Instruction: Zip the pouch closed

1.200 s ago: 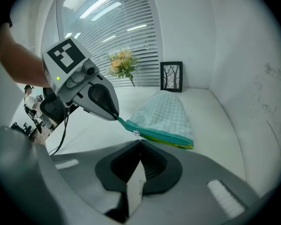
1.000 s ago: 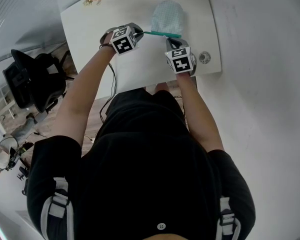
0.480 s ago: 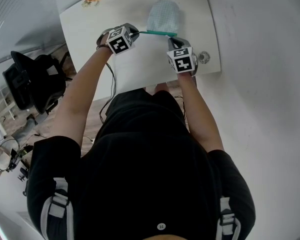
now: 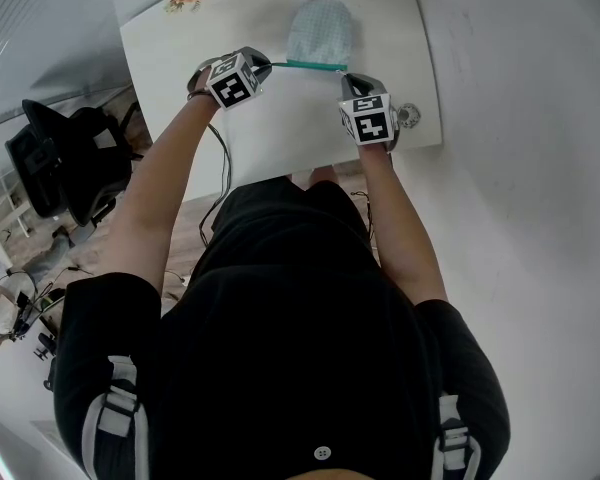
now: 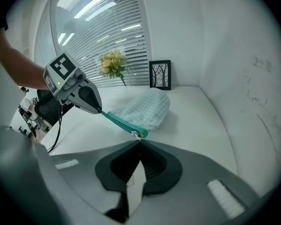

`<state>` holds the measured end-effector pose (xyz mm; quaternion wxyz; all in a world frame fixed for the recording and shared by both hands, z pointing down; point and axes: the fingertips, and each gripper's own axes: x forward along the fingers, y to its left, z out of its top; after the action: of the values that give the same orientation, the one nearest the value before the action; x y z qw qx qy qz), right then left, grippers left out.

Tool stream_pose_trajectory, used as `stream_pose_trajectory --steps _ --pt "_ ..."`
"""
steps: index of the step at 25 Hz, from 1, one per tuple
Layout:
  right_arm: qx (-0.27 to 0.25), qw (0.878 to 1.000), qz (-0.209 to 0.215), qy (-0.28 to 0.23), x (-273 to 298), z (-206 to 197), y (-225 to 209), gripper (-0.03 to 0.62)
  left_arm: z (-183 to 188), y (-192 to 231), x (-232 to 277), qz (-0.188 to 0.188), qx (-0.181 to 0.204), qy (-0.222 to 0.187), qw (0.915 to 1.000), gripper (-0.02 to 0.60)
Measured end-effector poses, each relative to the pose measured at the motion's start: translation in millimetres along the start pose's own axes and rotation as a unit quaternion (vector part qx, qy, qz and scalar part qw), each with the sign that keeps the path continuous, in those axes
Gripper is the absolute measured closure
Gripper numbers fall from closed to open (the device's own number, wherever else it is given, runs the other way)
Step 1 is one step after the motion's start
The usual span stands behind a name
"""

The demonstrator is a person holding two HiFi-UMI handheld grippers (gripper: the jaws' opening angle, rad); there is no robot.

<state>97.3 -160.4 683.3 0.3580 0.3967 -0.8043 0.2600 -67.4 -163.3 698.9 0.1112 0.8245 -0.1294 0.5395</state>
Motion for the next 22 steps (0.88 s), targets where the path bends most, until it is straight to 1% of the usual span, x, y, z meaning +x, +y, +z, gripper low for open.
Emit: stream_pose_trajectory --steps 4,7,11,16,18,20,22 --pt "0.0 1.0 0.001 0.001 0 -1 -3 0.583 -1 -3 1 0.0 0.004 0.001 1.0 0.56" --pt "-0.01 1.0 0.001 0.005 4 -6 -5 0.583 -3 -6 3 -0.002 -0.005 0.0 1.0 0.558" --pt "-0.029 1.0 0.009 0.008 9 -13 -2 0.579 -4 -15 8 -0.002 -0.027 -0.007 0.9996 0.558" --pt "-0.023 0.999 0.015 0.026 11 -27 3 0.571 -12 -30 20 0.005 -0.025 -0.004 0.9997 0.551" --pt "-0.027 0.999 0.018 0.031 13 -33 3 0.545 -13 -33 22 0.006 -0.027 -0.005 0.9996 0.535" --pt "-0.032 0.999 0.02 0.036 14 -40 2 0.5 -16 -36 21 0.003 -0.03 -0.003 0.9995 0.487" --pt "-0.032 0.998 0.022 0.039 10 -43 2 0.493 -18 -38 19 0.005 -0.035 -0.003 0.9994 0.441"
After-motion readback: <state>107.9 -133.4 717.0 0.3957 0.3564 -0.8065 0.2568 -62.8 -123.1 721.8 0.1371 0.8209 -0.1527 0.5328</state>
